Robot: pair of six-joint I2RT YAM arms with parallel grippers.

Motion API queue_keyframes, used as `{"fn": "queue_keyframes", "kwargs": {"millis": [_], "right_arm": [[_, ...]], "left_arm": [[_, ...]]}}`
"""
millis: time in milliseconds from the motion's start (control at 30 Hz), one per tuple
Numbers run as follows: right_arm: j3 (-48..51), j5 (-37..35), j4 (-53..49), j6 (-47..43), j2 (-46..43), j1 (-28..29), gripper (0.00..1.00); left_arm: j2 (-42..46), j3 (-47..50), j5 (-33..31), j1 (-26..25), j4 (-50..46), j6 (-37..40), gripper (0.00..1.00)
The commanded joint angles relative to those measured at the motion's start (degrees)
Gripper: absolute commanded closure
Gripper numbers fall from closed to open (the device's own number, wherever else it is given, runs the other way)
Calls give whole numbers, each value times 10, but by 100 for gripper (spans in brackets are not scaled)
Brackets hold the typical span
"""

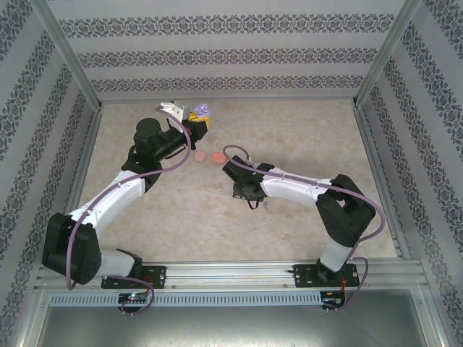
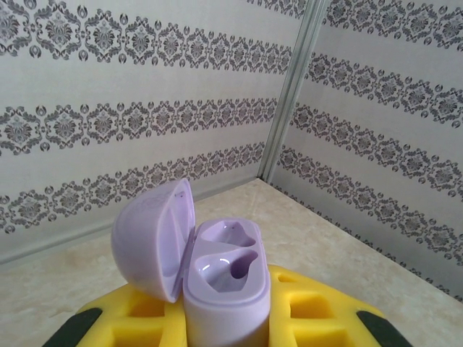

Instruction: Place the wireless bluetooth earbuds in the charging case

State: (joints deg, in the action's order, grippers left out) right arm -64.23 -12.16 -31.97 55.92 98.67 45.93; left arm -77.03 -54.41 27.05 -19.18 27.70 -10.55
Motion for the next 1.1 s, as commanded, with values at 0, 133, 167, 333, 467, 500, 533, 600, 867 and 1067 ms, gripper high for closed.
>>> {"fn": "queue_keyframes", "kwargs": {"millis": [0,133,167,333,467,500,533,600,867,1067], "right_arm": [[-6,-26,9,-44,-25,-13,88],[-28,-23,19,-94,-58,-35,88],[-35,-21,24,-109,-66,-40,88],[-86,-6,38,-181,-113,-78,88],[-128,17,63,-236,-145,-107,87],[-140,26,71,-249,-152,-114,87],[-153,35,77,-261,-158,-120,87],[-175,50,93,-285,-167,-128,87],[-218,110,169,-352,-202,-138,87],[-207,163,220,-371,-221,-137,87]], "left_arm": [[7,13,-8,-7,45,28,100],[1,20,17,-7,69,39,100],[-1,28,26,-7,89,43,100],[-6,60,55,-14,192,83,100],[-7,54,56,-28,190,143,100],[-7,51,57,-33,185,162,100],[-8,46,56,-38,176,181,100],[-9,37,51,-51,160,219,100],[-29,-3,52,-80,112,299,100],[-44,-13,56,-87,119,292,100]]}}
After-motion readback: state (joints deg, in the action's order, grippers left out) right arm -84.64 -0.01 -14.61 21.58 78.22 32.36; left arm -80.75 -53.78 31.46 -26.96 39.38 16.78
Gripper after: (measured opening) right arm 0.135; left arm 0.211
